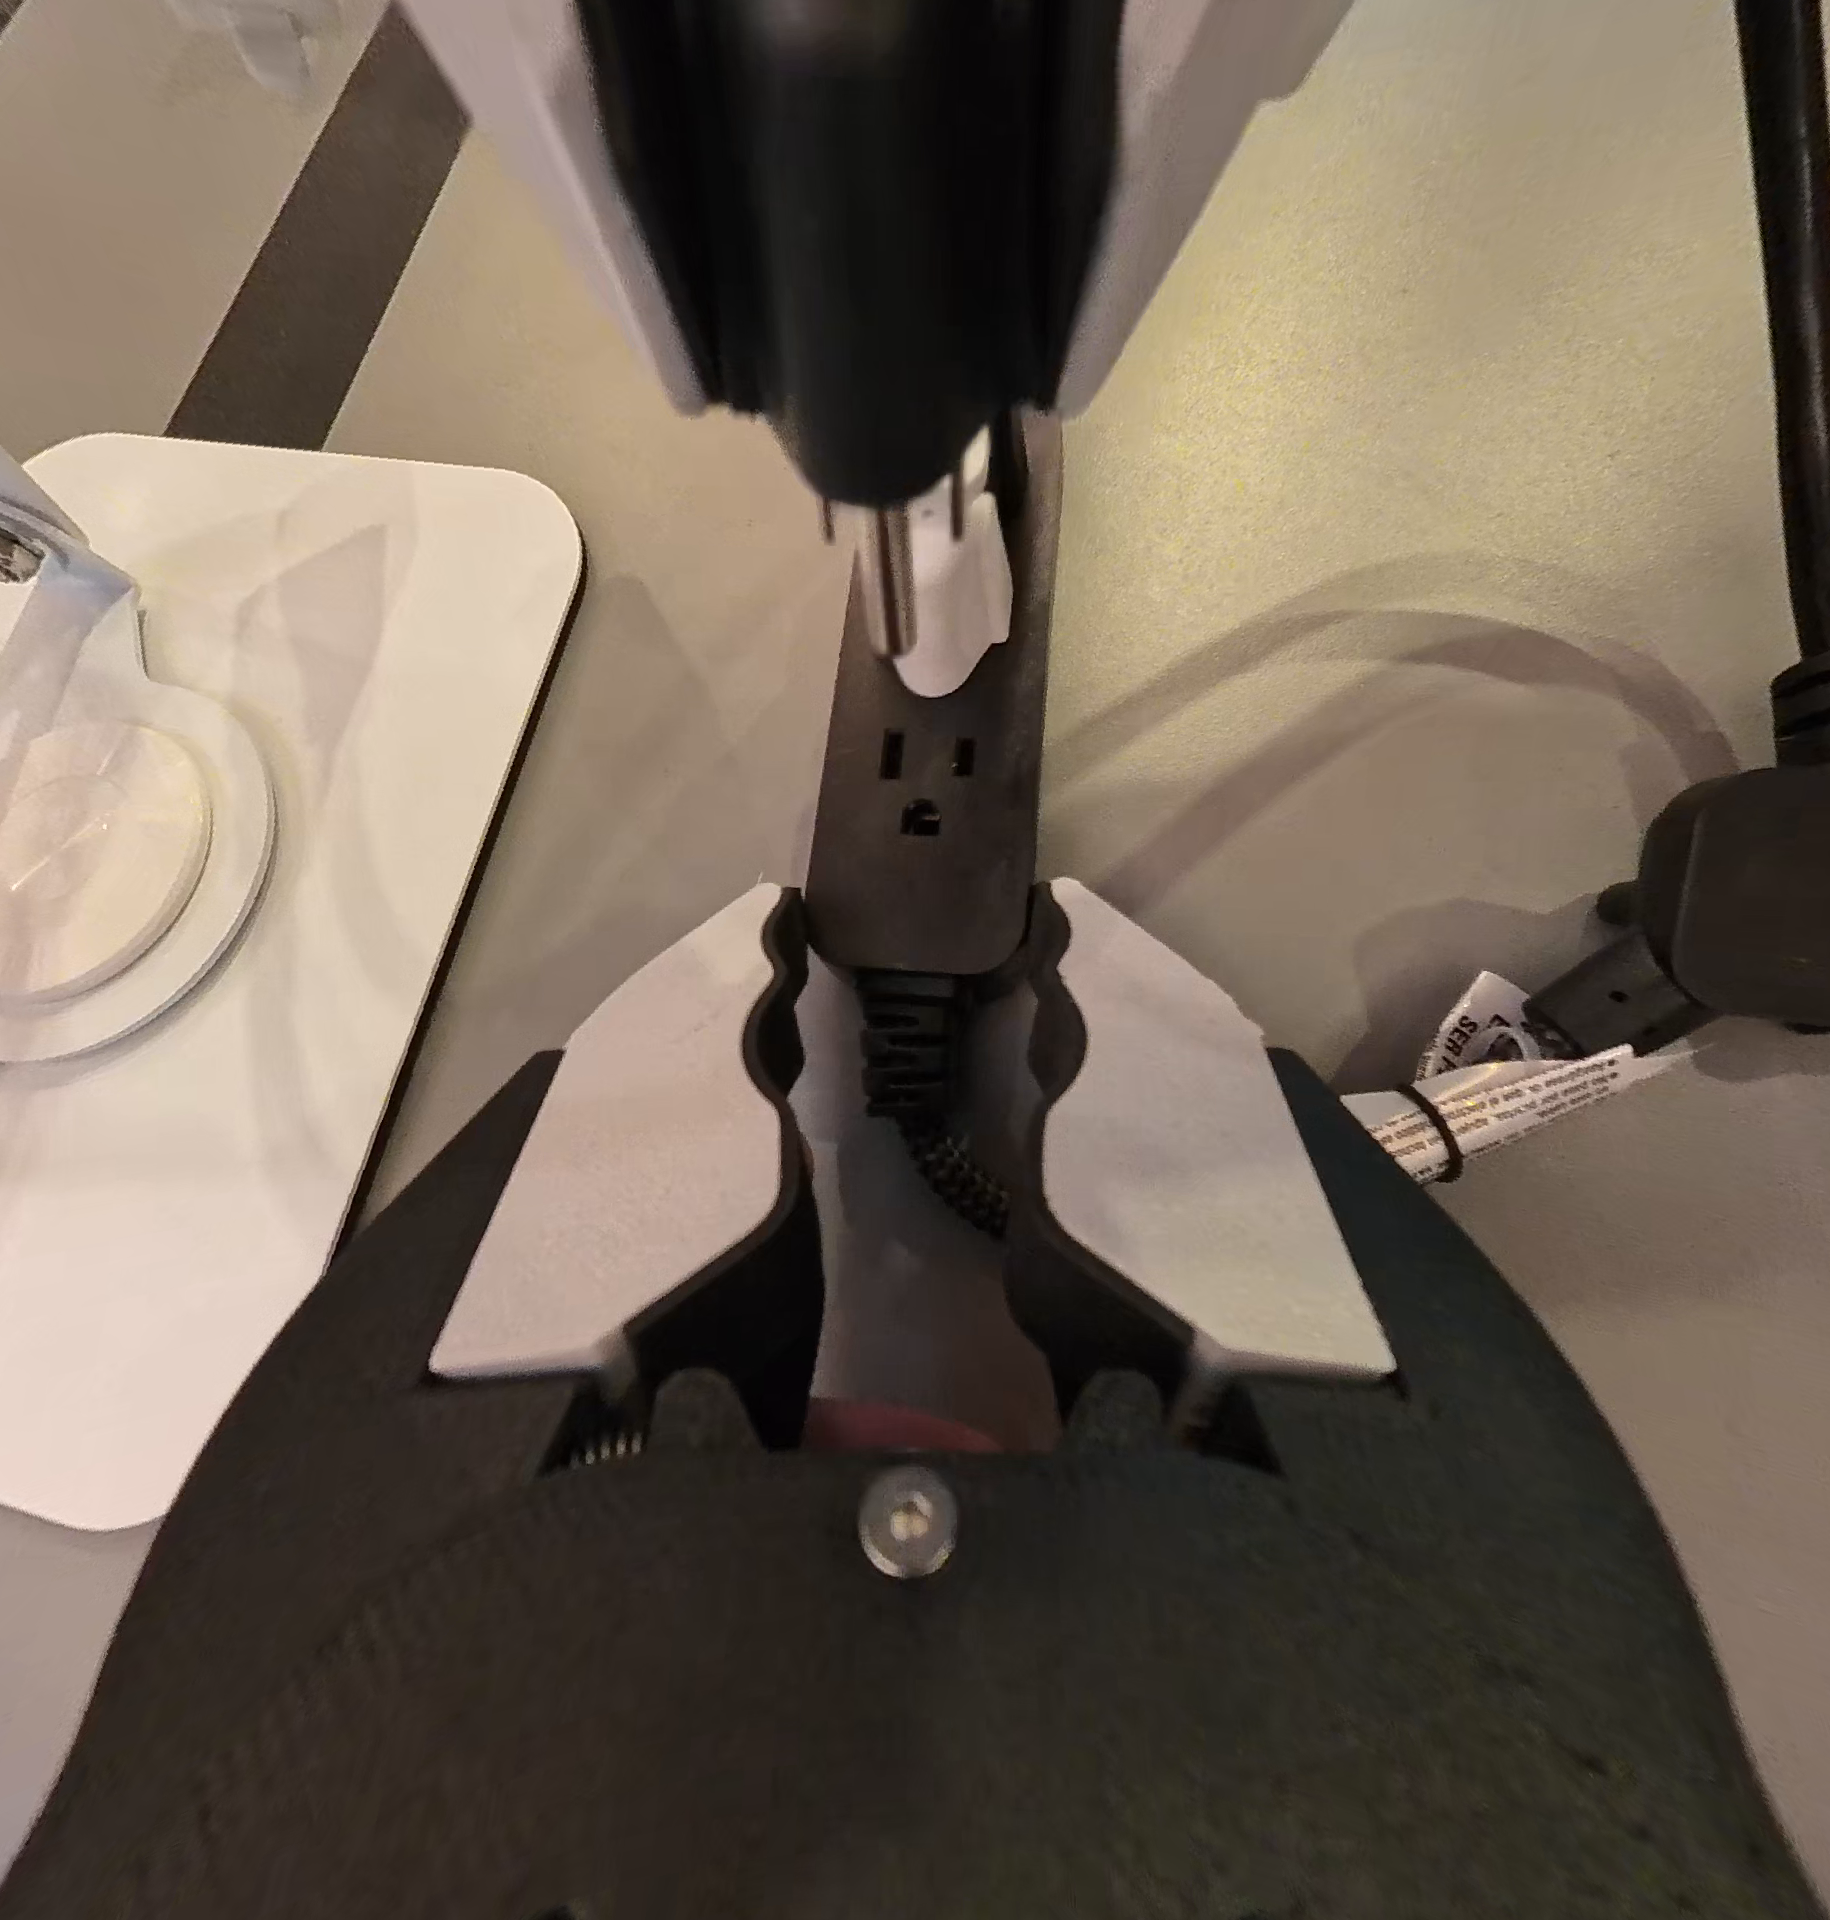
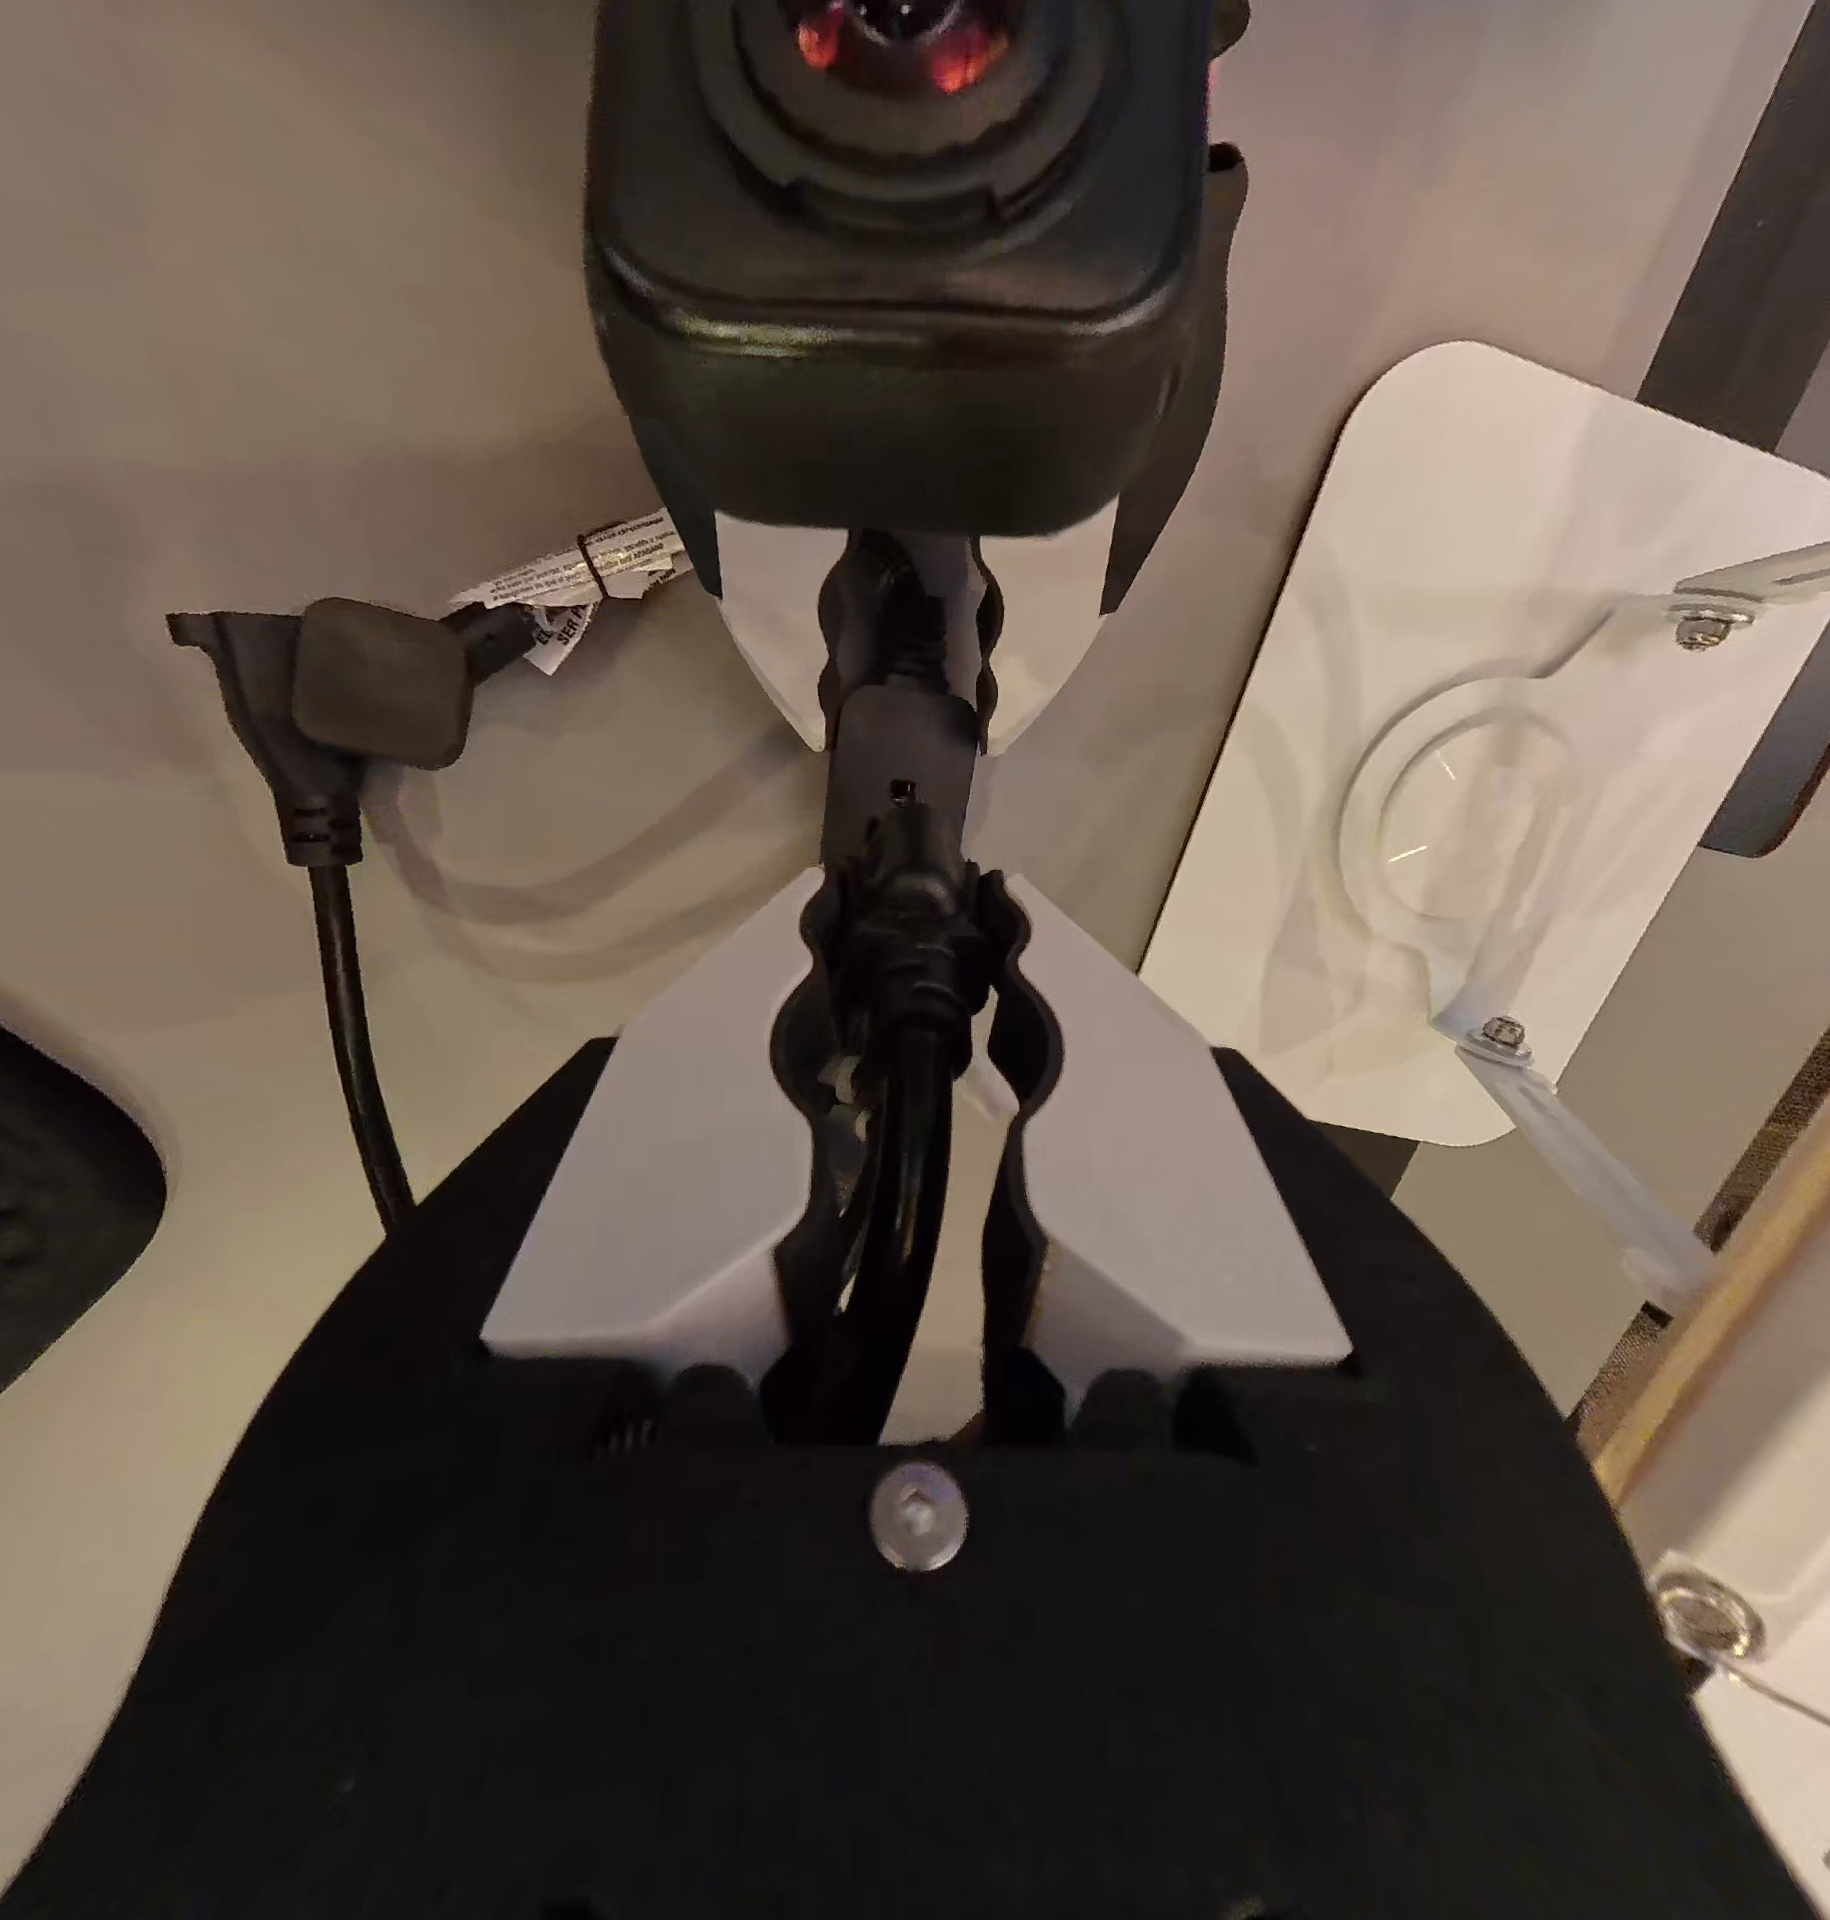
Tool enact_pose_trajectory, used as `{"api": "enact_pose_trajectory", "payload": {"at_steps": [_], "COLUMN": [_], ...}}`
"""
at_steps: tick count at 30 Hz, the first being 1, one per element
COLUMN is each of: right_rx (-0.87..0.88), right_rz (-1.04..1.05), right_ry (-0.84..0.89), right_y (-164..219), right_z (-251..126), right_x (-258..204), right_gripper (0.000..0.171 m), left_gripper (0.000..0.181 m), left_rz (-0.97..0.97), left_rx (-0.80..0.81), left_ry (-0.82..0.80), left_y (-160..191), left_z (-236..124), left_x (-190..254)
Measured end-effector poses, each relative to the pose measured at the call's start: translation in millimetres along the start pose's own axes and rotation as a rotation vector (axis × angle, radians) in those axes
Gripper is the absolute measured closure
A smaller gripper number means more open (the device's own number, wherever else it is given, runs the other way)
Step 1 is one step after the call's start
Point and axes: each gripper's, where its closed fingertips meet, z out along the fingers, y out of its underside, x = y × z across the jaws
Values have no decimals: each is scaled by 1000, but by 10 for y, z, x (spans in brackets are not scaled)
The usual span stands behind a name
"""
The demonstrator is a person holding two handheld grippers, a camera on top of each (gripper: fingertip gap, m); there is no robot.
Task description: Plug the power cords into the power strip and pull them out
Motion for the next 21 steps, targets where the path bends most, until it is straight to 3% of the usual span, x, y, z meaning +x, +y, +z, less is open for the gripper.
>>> {"api": "enact_pose_trajectory", "payload": {"at_steps": [21], "right_rx": [-126], "right_rz": [-36], "right_ry": [-15], "right_y": [42], "right_z": [456], "right_x": [29], "right_gripper": [148], "left_gripper": [141], "left_rz": [6], "left_rx": [1], "left_ry": [-5], "left_y": [-4], "left_z": [-2], "left_x": [4]}}
